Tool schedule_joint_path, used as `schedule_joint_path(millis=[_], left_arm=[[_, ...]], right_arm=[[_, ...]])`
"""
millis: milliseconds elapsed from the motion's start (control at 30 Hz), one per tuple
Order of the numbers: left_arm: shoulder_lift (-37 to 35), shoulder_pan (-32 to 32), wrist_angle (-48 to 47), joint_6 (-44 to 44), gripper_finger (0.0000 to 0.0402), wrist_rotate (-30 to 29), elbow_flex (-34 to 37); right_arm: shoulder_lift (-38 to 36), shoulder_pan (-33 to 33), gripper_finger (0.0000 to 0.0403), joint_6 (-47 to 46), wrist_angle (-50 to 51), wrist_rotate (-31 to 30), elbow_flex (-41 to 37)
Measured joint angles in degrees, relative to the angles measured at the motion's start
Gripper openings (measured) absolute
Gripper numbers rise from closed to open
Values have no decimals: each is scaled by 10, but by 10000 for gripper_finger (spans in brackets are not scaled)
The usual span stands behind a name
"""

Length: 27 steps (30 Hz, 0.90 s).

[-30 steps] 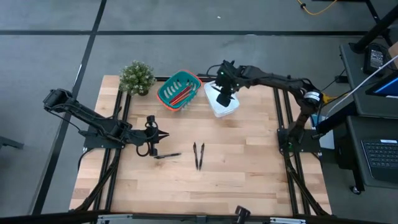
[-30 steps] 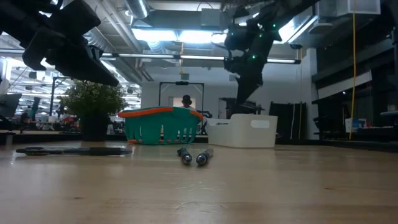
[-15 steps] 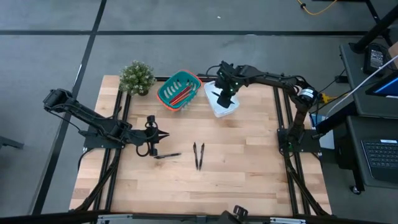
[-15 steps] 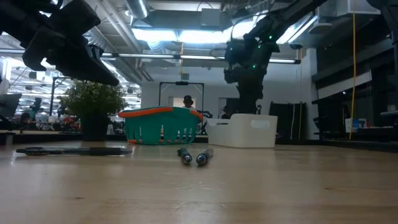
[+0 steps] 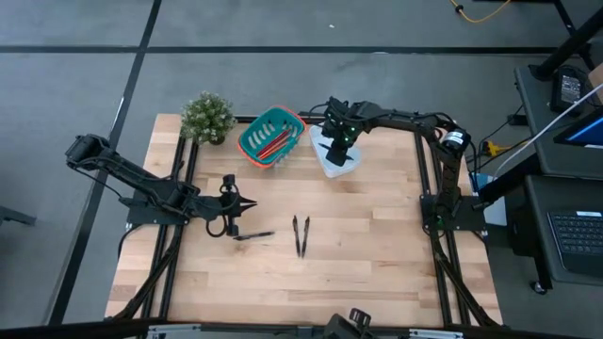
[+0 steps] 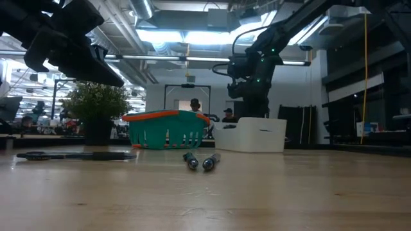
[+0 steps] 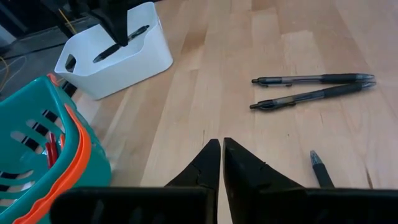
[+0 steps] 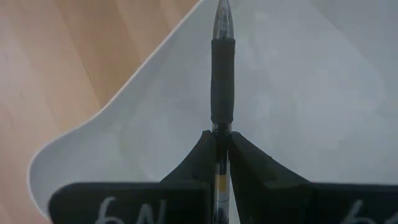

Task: Sort pens & pencils
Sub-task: Put the black pen into the white bin

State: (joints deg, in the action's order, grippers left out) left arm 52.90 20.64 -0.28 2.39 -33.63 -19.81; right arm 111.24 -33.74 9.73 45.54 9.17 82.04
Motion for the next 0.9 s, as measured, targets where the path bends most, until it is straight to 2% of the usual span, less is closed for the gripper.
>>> schedule_joint_path(millis=[300,467,667,900], left_arm=[[0,0,-1,0,14,0,0],[0,0,-1,13,14,0,0],[0,0,-1,15,14,0,0],[0,0,-1,0,14,0,0]], right_arm=[[0,0,32,-2,2,35,0],[0,0,93,-5,1,30,0],[0,0,151,-21,-15,-64,0],[-1,0,186,-33,33,-61,37]])
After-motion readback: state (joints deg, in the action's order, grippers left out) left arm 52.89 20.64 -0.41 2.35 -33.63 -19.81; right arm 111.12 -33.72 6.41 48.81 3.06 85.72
